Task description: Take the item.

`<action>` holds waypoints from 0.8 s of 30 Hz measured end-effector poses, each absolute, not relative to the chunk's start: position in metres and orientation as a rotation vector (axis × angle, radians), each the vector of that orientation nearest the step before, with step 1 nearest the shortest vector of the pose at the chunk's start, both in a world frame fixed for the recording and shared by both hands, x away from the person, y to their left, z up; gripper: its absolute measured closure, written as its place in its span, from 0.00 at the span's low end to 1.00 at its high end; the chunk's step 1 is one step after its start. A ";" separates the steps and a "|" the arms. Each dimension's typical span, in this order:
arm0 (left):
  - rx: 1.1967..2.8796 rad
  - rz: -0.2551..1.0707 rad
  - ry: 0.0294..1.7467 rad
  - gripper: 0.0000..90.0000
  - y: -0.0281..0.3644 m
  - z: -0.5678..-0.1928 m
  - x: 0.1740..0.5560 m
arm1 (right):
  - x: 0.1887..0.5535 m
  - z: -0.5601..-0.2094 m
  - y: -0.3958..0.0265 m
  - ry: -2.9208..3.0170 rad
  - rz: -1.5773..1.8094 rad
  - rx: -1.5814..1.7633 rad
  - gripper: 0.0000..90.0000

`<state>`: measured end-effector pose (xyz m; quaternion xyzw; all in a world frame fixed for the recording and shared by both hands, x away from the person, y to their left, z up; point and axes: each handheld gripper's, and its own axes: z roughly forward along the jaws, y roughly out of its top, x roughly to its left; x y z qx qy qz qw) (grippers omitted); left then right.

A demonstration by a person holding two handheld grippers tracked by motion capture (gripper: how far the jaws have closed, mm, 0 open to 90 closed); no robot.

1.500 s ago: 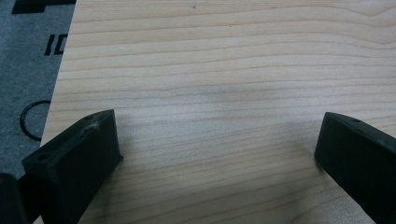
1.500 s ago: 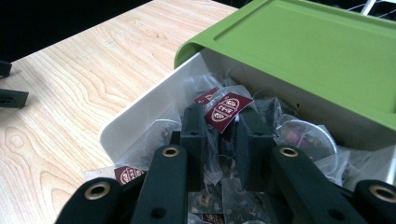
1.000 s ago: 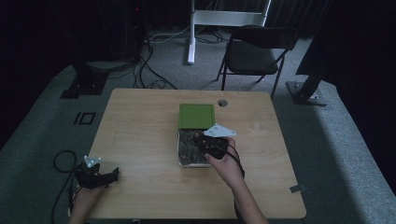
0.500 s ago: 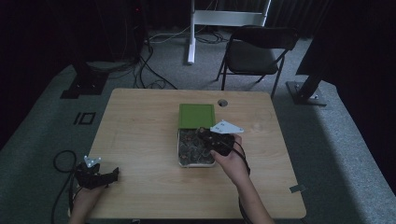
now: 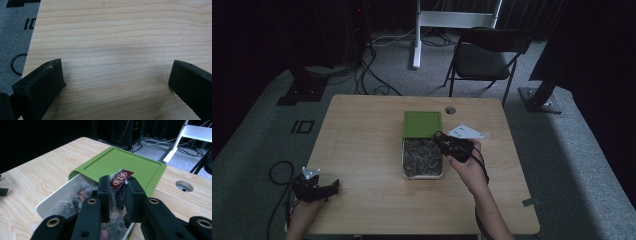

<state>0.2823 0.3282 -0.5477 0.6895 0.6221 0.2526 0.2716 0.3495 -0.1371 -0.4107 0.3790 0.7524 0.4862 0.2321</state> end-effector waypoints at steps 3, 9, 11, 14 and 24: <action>1.857 0.680 1.675 0.01 0.328 -0.548 0.282 | 0.351 -0.410 -0.143 2.055 1.332 1.049 0.85; 1.857 0.680 1.675 0.01 0.328 -0.548 0.282 | 0.354 -0.409 -0.152 2.033 1.324 1.062 0.85; 1.857 0.681 1.675 0.01 0.328 -0.548 0.282 | 0.355 -0.409 -0.154 2.031 1.322 1.062 0.85; 1.857 0.680 1.675 0.01 0.328 -0.548 0.282 | 0.357 -0.409 -0.158 2.026 1.316 1.066 0.85; 1.856 0.681 1.675 0.01 0.328 -0.548 0.282 | 0.362 -0.408 -0.173 1.984 1.312 1.093 0.85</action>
